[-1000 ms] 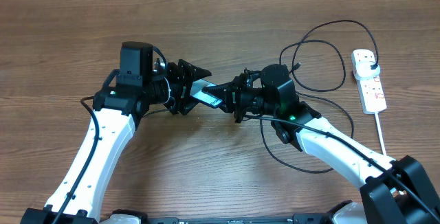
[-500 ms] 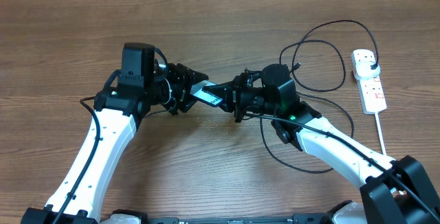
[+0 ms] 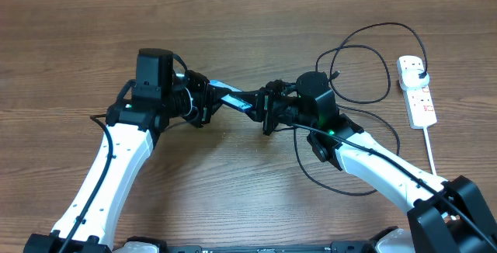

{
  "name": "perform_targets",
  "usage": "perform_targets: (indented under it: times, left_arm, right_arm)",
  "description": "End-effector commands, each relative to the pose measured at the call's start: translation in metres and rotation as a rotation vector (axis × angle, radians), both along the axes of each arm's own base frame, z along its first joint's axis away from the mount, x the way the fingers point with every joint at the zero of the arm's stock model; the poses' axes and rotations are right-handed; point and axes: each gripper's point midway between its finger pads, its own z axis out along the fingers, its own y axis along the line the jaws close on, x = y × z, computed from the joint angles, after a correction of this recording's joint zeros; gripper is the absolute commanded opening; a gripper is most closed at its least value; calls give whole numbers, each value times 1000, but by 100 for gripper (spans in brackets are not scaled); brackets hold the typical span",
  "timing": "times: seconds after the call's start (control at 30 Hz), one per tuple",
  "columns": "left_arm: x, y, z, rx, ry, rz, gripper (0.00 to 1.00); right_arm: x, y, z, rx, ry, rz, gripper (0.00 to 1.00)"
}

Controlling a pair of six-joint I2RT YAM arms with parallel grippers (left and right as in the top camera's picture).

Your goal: Plug charger to phone and switch on socket

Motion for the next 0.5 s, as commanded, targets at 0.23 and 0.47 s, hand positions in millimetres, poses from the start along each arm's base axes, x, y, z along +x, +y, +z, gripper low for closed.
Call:
perform_targets:
  times: [0.23,0.47]
  left_arm:
    - [7,2,2,45,-63,-17,4]
    - [9,5,0,69,-75,-10,4]
  right_arm:
    - [-35,21,15,37,-2,155,10]
    - [-35,21,15,37,-1,154,19]
